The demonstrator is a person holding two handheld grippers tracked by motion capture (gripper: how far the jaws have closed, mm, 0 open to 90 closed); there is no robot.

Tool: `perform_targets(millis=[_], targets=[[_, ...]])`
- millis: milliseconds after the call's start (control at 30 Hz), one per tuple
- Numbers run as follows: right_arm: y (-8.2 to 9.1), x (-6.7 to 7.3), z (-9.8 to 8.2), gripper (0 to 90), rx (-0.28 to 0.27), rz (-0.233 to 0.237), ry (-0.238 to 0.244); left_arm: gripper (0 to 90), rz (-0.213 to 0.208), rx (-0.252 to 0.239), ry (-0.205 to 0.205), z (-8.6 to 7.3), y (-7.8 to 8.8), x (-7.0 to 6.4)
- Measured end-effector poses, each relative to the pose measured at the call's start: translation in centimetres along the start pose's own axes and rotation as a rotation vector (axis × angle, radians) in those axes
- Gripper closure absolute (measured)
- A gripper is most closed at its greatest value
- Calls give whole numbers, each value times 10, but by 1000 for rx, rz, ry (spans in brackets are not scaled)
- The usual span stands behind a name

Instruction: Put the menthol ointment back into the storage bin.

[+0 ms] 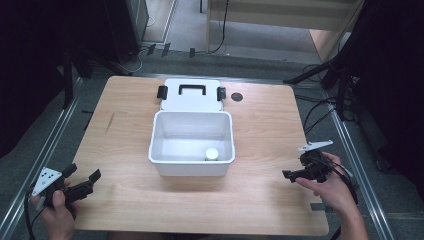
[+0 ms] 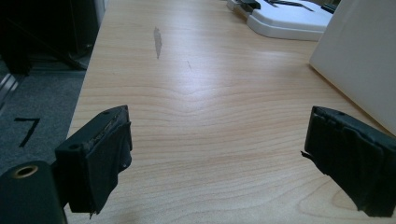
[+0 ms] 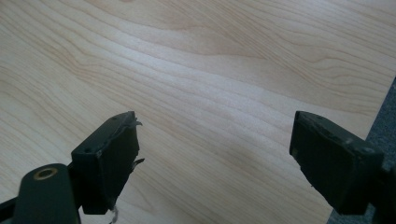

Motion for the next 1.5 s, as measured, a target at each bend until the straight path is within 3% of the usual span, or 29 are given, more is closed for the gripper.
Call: perform_targets(millis=[200,233,433,667,767,867,933,1100,1333,1500], targets=[[-4,-5,-17,151,-73,-14,-16,82,2,2,-5,0,0,0],[-4,-4,-20,148,-115,-8,-7,82,2,2,-4,0,0,0],[-5,-3,-27,148,-235,10,-24,82,3,3,-6,0,0,0],[-4,0,-39,149,-339,23,-47,82,5,5,-9,0,0,-1],[-1,1,-45,132,-400,-9,-49,82,5,4,-8,0,0,-1],[4,0,-49,81,-493,7,-84,82,6,4,-8,0,0,-1],[5,-2,-51,39,-526,15,-110,82,6,4,-8,0,0,-1],[4,-1,-58,16,-583,32,-126,82,6,5,-10,0,-1,-1],[11,-2,-60,15,-650,9,-141,82,6,10,-19,-1,-1,-1],[9,-1,-61,15,-629,6,-134,82,5,16,-24,-1,-1,-2]])
Point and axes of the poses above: each handheld gripper's, and its own axes: y roughly backward along the jaws, z roughly out of its top, x roughly to its left, the point moved 9 cm from there along -y, roughly forward along the jaws, and after that the axes turned 10 degrees about z, right-handed, at the moved point
